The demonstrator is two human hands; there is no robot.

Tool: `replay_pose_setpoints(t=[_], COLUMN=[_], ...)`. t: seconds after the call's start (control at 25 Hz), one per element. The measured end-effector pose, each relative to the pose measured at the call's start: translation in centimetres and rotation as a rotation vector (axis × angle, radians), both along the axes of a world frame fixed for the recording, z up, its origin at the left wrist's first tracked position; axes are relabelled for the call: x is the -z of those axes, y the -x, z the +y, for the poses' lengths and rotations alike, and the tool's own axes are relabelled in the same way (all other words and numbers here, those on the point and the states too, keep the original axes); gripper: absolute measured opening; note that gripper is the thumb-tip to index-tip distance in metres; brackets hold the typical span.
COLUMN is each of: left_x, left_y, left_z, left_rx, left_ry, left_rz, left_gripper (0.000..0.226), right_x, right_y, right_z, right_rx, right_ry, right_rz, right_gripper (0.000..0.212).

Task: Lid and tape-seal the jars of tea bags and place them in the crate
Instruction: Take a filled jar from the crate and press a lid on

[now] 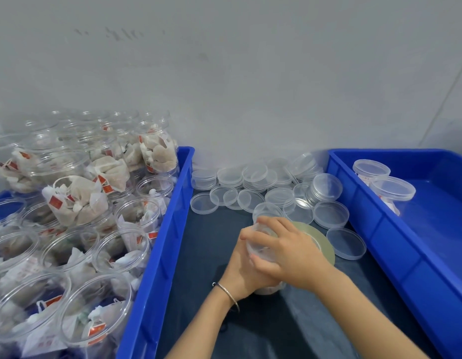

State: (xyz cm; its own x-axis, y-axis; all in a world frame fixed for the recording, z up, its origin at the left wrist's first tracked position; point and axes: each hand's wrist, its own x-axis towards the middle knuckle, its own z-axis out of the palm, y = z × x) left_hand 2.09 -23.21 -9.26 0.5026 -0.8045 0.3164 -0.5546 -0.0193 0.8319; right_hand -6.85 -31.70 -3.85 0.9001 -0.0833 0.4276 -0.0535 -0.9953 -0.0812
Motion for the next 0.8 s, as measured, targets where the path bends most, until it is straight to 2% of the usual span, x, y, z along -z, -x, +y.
replay_pose_setpoints(t=[0.04,0.12,0.2,0.28,0.32,0.36,0.4,0.44,0.48,0.52,0.6,0.64,0.68,0.8], left_x=[0.2,-0.7,-0.4,-0.8,-0.7,-0.3,0.6,1.5,2.2,2.0,1.9,1.7,1.4,0.6], left_y=[0.3,-0.1,-0.1,-0.5,0.1,0.7,0.9,0.8,0.7,0.8,0.5,0.2,0.1,0.2], left_z=[0.7,1.3,1.9,2.0,1.8,1.7,1.6,1.6,1.8,2.0,2.1,2.1,1.9,1.5], left_rx=[0.08,0.067,0.017,-0.051,-0.068,-0.062,-0.08,-0.145,-0.204,-0.242,-0.296,-0.325,-0.333,-0.374], left_ry=[0.068,0.099,0.125,0.073,0.056,0.068,0.072,0.123,0.165,0.22,0.288,0.298,0.301,0.266], left_rz=[0.25,0.512,0.655,0.578,0.42,0.209,0.097,0.133,0.169,0.225,0.252,0.246,0.244,0.213], left_gripper=[0.035,0.027,0.04,0.04,0.035,0.033,0.045,0.063,0.074,0.081,0.084,0.083,0.083,0.087], right_x=[0.3,0.5,0.7,0.8,0.7,0.5,0.1,0.2,0.6,1.3,3.6,4.9,5.9,6.6], right_y=[-0.2,-0.6,-0.5,-0.4,-0.3,-0.1,0.2,0.6,1.2,1.9,3.5,4.1,4.7,5.4], right_z=[0.7,1.8,1.9,2.0,1.8,1.2,0.5,-0.8,-2.4,-4.0,-6.1,-6.5,-6.5,-5.8], right_rx=[0.032,0.071,0.128,0.159,0.13,0.061,-0.051,-0.108,-0.058,0.085,0.365,0.412,0.417,0.381], right_ry=[0.044,0.081,0.057,-0.008,-0.116,-0.312,-0.576,-0.819,-0.907,-0.81,-0.48,-0.337,-0.215,-0.037], right_rz=[-0.045,-0.077,-0.099,-0.124,-0.121,-0.101,-0.078,-0.105,-0.147,-0.113,0.244,0.437,0.546,0.484], right_gripper=[0.028,0.029,0.035,0.04,0.043,0.045,0.045,0.042,0.041,0.043,0.055,0.061,0.063,0.043])
